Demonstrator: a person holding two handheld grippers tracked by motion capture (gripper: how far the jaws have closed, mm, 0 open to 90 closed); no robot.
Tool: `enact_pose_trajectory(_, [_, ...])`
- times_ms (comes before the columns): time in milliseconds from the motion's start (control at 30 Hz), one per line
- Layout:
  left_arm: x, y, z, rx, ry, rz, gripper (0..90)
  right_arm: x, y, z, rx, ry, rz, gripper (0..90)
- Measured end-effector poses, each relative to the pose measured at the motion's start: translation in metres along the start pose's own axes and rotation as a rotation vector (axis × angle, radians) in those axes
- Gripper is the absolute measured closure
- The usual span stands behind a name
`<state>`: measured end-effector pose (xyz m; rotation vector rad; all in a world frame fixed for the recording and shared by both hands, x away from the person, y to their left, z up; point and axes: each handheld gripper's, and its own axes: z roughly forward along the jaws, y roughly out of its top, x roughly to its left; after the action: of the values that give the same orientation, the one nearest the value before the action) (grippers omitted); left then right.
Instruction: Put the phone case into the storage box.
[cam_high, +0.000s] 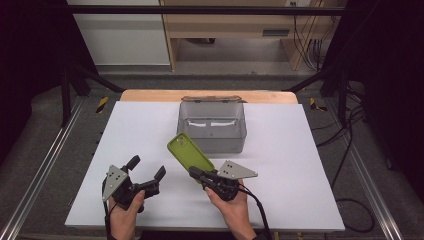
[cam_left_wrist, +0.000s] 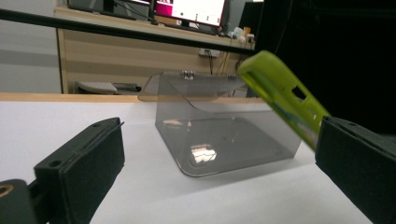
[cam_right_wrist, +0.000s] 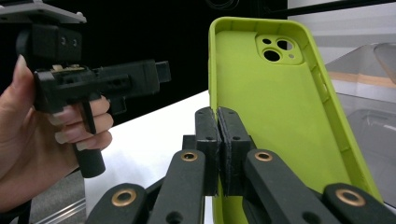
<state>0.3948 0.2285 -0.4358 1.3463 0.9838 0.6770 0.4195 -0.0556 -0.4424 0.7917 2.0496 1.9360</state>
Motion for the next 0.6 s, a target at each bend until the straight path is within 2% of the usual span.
enact_pose_trajectory(133, [-0.001,0.002,-0.003,-0.019,0.009,-0.023,1.3,0.004,-0.002,0.005,0.005,0.002,0.006,87.8])
enact_pose_trajectory(233, [-0.001,0.003,-0.004,-0.024,0.011,-0.029,1.4,0.008,-0.006,0.008,0.015,0.006,-0.005,87.8])
enact_pose_trajectory(600, [-0.007,0.004,-0.004,-0.036,0.005,-0.054,2.1,0.013,-0.012,0.011,0.02,0.005,0.007,87.8])
